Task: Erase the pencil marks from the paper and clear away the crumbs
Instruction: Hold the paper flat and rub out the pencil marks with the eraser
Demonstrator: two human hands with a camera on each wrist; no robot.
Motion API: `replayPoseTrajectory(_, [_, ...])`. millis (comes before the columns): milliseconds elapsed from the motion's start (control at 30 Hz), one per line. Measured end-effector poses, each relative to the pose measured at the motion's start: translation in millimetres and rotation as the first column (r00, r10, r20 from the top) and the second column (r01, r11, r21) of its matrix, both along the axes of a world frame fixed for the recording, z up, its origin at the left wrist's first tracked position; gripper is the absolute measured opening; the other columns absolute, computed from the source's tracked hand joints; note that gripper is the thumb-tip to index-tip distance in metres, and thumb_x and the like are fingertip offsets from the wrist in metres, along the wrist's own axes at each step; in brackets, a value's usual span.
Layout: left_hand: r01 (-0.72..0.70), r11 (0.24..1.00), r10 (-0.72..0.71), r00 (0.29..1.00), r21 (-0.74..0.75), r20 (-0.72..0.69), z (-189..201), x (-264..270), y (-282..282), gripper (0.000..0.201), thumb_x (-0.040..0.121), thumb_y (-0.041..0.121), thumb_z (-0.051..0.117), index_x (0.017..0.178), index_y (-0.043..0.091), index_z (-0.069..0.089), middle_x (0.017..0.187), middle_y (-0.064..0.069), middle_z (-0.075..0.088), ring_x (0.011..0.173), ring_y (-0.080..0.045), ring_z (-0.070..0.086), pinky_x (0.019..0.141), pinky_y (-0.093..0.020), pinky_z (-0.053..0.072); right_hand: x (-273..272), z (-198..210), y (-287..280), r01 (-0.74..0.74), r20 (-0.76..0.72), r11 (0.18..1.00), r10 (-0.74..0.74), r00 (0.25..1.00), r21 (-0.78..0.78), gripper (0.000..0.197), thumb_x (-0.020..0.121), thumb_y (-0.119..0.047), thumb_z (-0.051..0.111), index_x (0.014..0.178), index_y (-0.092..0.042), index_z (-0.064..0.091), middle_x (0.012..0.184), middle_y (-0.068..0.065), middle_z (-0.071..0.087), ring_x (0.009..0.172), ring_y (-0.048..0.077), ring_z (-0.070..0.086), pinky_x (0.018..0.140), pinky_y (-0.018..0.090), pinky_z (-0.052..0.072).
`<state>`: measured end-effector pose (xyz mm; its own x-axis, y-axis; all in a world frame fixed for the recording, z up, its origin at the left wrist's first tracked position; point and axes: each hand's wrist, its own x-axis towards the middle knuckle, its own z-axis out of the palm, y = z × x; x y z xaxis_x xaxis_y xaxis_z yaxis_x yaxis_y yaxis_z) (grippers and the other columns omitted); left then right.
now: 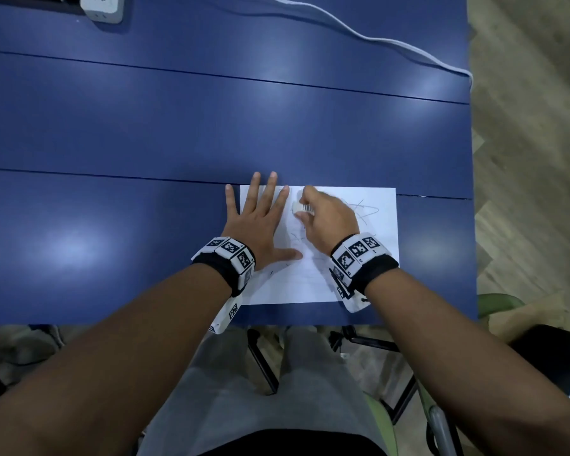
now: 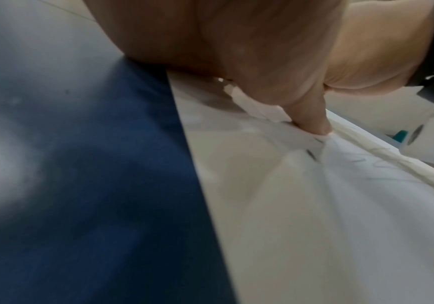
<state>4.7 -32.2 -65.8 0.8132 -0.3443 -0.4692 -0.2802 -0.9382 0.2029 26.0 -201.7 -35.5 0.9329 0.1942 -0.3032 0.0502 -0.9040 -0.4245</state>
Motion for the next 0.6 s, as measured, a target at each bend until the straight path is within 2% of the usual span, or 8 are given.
replayPoseTrajectory(100, [-0.003, 1.000, 0.003, 1.000, 0.001, -0.011, 0, 0, -1, 0.128, 0.070, 0.098, 0.030, 0.156, 0.021, -0.024, 0.159, -0.004, -0.040, 0.148, -0.032, -0.035, 0.113, -0.074, -0.011, 4, 1, -2, 0.037, 0.009, 0.999, -0.037, 0.999, 0.000, 0.017, 0.093, -0.028, 0.059, 0.100, -0.017, 0.048, 0.080, -0.002, 0.059, 0.077, 0.026, 0.055, 0.062, 0.032, 0.038])
replayPoseTrajectory(167, [0.002, 1.000, -0.002, 1.000, 0.014, -0.005, 1, 0, -1, 0.128, 0.070, 0.099, 0.030, 0.156, 0.021, -0.024, 0.160, -0.005, -0.039, 0.148, -0.033, -0.034, 0.113, -0.074, -0.009, -3, 2, -1, -0.029, -0.017, 1.000, 0.029, 0.999, -0.012, 0.017, 0.093, -0.029, 0.060, 0.101, -0.018, 0.048, 0.083, -0.003, 0.061, 0.080, 0.027, 0.057, 0.064, 0.033, 0.043])
replayPoseTrajectory(267, [0.003, 1.000, -0.003, 1.000, 0.018, -0.001, 1, 0, -1, 0.129, 0.069, 0.099, 0.030, 0.156, 0.020, -0.023, 0.160, -0.006, -0.039, 0.148, -0.034, -0.033, 0.113, -0.074, -0.009, -10, 4, 0, -0.146, -0.030, 0.988, 0.145, 0.989, -0.055, 0.017, 0.094, -0.031, 0.059, 0.103, -0.021, 0.049, 0.095, -0.002, 0.068, 0.086, 0.026, 0.061, 0.069, 0.036, 0.048])
replayPoseTrajectory(433, [-0.002, 1.000, 0.002, 1.000, 0.009, 0.001, 0, 0, -2, 0.129, 0.069, 0.099, 0.031, 0.157, 0.020, -0.021, 0.161, -0.005, -0.037, 0.149, -0.033, -0.032, 0.113, -0.074, -0.011, -4, 3, 1, -0.032, 0.008, 0.999, 0.033, 0.999, -0.032, 0.016, 0.093, -0.028, 0.059, 0.101, -0.018, 0.049, 0.088, -0.001, 0.064, 0.081, 0.027, 0.059, 0.063, 0.032, 0.041])
replayPoseTrajectory(600, [-0.001, 1.000, 0.002, 1.000, 0.020, -0.002, 0, 0, -2, 0.130, 0.068, 0.100, 0.030, 0.157, 0.020, -0.022, 0.160, -0.006, -0.038, 0.149, -0.034, -0.032, 0.113, -0.073, -0.012, -12, 5, 1, -0.127, -0.020, 0.990, 0.126, 0.992, -0.059, 0.017, 0.093, -0.030, 0.059, 0.102, -0.021, 0.049, 0.094, -0.002, 0.067, 0.085, 0.026, 0.061, 0.067, 0.034, 0.047])
